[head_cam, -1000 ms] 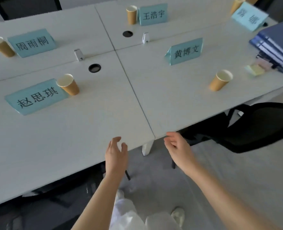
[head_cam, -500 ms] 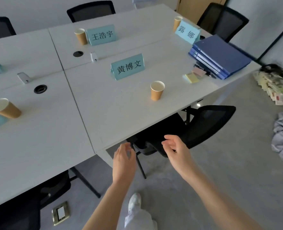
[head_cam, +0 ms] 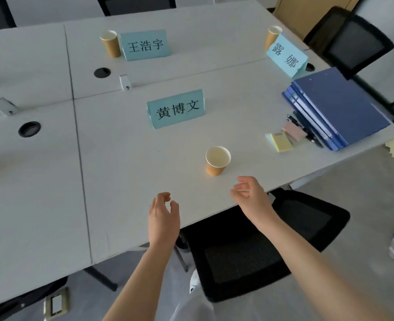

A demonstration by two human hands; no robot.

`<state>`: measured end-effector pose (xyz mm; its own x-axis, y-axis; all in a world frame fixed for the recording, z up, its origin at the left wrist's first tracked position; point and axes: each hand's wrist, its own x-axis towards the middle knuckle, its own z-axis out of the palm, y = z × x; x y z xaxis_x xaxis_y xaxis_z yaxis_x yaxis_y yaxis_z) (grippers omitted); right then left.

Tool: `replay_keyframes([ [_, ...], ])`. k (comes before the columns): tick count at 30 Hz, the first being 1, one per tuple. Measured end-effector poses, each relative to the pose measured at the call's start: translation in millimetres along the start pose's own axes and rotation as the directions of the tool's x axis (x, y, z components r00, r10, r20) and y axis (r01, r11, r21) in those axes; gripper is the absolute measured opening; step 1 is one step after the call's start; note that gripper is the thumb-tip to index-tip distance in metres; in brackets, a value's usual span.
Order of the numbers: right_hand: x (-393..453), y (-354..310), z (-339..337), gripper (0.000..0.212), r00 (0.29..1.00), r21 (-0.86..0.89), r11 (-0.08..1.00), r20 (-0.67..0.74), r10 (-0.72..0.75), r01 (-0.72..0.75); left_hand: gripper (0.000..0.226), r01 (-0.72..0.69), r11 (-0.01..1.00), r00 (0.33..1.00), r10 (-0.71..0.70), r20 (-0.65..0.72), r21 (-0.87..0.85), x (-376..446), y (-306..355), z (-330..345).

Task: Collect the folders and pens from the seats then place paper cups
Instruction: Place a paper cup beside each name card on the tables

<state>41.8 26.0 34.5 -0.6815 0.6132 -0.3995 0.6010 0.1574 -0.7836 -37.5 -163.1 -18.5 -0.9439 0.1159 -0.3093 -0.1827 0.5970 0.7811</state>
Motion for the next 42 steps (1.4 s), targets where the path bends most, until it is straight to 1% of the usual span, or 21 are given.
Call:
replay_keyframes([
  [3, 40, 1, -4, 0.057, 0.997, -0.071, 0.997, 0.057, 0.046, -0.042, 0.032, -0.005, 0.999, 1.000, 0.006, -0.009, 0.042, 23, 14, 19],
  [6, 78, 5, -3, 0.079, 0.991, -0.130, 0.991, 0.126, 0.052, -0.036, 0.038, 0.003, 0.992, 1.000, 0.000, -0.023, 0.123, 45, 21, 39],
  [8, 94, 5, 1, 0.093, 0.985, -0.144, 0.990, 0.170, 0.021, 0.004, 0.048, -0.016, 0.980, 1.000, 0.015, 0.009, 0.196, 54, 21, 51],
  [10, 111, 9, 5, 0.103, 0.977, -0.171, 0.982, 0.206, -0.048, 0.084, 0.056, -0.022, 0.955, 0.999, 0.010, 0.044, 0.295, 62, 19, 63],
  [13, 132, 13, 9, 0.108, 0.947, -0.192, 0.960, 0.290, -0.141, 0.202, 0.064, 0.018, 0.923, 1.000, -0.024, 0.010, 0.384, 71, 21, 80],
  [15, 141, 16, 9, 0.105, 0.931, -0.165, 0.956, 0.315, -0.183, 0.243, 0.066, 0.055, 0.914, 0.998, -0.049, -0.027, 0.401, 75, 23, 90],
  [18, 156, 21, 7, 0.083, 0.899, -0.124, 0.938, 0.348, -0.265, 0.324, 0.064, 0.143, 0.904, 0.989, -0.118, -0.088, 0.402, 80, 27, 109],
  [21, 165, 19, 2, 0.067, 0.887, -0.080, 0.935, 0.351, -0.299, 0.346, 0.061, 0.200, 0.873, 0.979, -0.159, -0.127, 0.445, 83, 29, 123],
  [24, 178, 14, -9, 0.064, 0.877, -0.051, 0.930, 0.357, -0.323, 0.363, 0.060, 0.250, 0.857, 0.965, -0.182, -0.190, 0.450, 84, 32, 131],
  [29, 213, 5, -37, 0.063, 0.879, -0.048, 0.932, 0.351, -0.322, 0.360, 0.057, 0.364, 0.847, 0.921, -0.267, -0.282, 0.387, 90, 49, 142],
  [35, 257, -11, -61, 0.058, 0.910, -0.078, 0.942, 0.296, -0.292, 0.328, 0.061, 0.539, 0.801, 0.821, -0.430, -0.376, 0.260, 111, 77, 158],
  [39, 283, -26, -64, 0.061, 0.920, -0.079, 0.941, 0.247, -0.303, 0.330, 0.064, 0.653, 0.748, 0.716, -0.559, -0.418, 0.117, 134, 97, 170],
  [42, 308, -41, -56, 0.063, 0.917, -0.068, 0.937, 0.245, -0.316, 0.341, 0.069, 0.709, 0.698, 0.658, -0.604, -0.450, 0.099, 150, 104, 183],
])
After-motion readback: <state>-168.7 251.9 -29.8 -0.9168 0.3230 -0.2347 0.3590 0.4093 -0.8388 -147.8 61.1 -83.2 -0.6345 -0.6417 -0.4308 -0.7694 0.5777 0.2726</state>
